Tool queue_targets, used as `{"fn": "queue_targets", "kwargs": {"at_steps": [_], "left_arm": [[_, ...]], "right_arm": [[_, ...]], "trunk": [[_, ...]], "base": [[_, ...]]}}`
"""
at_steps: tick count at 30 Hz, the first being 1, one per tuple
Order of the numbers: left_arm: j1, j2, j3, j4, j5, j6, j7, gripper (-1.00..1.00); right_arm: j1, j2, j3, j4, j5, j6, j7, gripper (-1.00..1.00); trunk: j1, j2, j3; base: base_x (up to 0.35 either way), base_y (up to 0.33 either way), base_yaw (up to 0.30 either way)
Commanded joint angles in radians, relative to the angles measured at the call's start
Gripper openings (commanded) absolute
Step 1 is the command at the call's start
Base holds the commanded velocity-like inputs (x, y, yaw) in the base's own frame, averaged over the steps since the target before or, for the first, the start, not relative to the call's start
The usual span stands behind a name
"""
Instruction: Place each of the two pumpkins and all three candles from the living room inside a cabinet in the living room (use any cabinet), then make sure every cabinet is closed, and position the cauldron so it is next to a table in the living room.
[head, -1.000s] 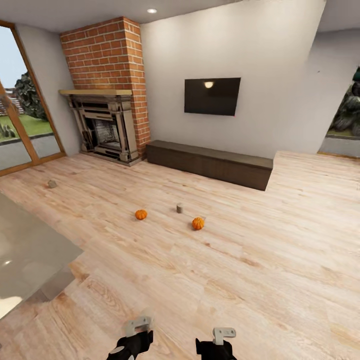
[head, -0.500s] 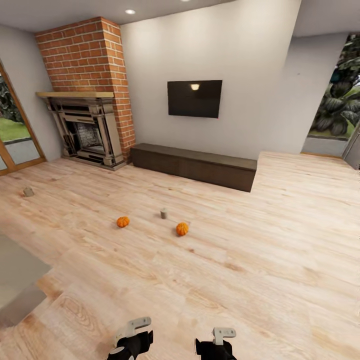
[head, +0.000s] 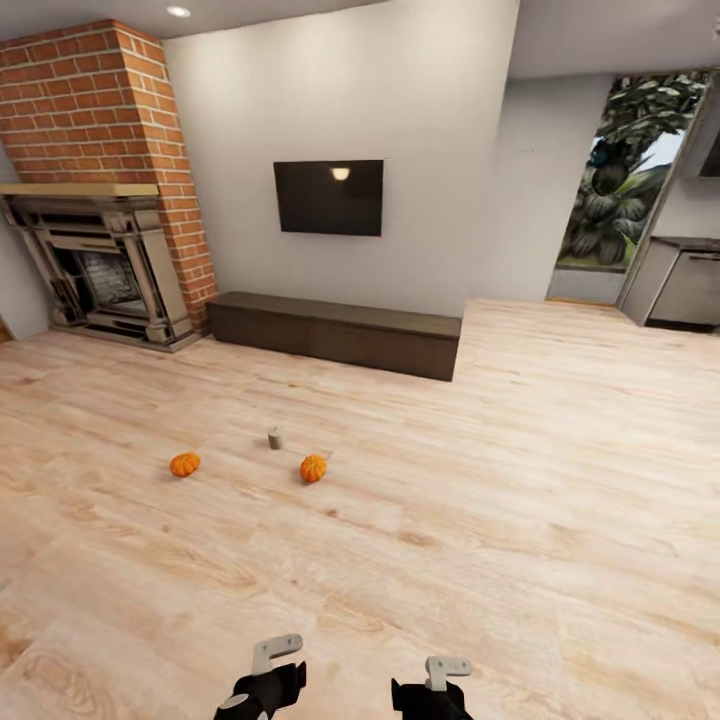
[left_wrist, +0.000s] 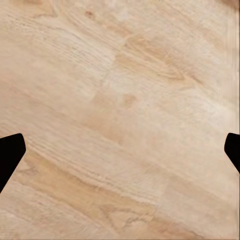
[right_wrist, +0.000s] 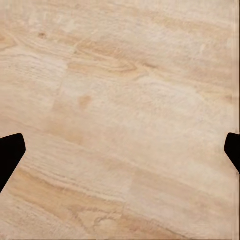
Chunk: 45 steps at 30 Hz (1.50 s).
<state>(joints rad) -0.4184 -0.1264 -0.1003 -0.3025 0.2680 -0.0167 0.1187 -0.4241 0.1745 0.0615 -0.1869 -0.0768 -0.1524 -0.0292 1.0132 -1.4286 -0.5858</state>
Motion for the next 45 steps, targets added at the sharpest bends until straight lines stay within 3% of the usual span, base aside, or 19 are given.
{"fn": "queue_targets", "kwargs": {"at_steps": [1, 11, 31, 45], "left_arm": [[0.0, 0.001, -0.009, 0.0, 0.01, -0.002, 0.007, 1.0], [0.0, 0.001, -0.009, 0.002, 0.01, -0.002, 0.007, 1.0], [0.0, 0.0, -0.009, 0.002, 0.01, -0.002, 0.007, 1.0], [0.0, 0.001, -0.009, 0.002, 0.01, -0.002, 0.007, 1.0]], "right_arm": [[-0.001, 0.0, 0.006, 0.001, -0.008, -0.004, -0.003, 1.0], [-0.001, 0.0, 0.006, 0.001, -0.009, -0.011, -0.004, 1.0], [-0.001, 0.0, 0.009, 0.001, -0.009, -0.033, -0.003, 1.0], [-0.001, 0.0, 0.01, 0.0, -0.009, -0.034, -0.002, 1.0]], "trunk": [[0.0, 0.0, -0.001], [0.0, 0.0, -0.001], [0.0, 0.0, -0.001], [0.0, 0.0, -0.001]], "base": [[0.226, -0.269, -0.28], [0.23, -0.267, -0.259], [0.257, -0.223, -0.016], [0.311, -0.038, -0.12]]}}
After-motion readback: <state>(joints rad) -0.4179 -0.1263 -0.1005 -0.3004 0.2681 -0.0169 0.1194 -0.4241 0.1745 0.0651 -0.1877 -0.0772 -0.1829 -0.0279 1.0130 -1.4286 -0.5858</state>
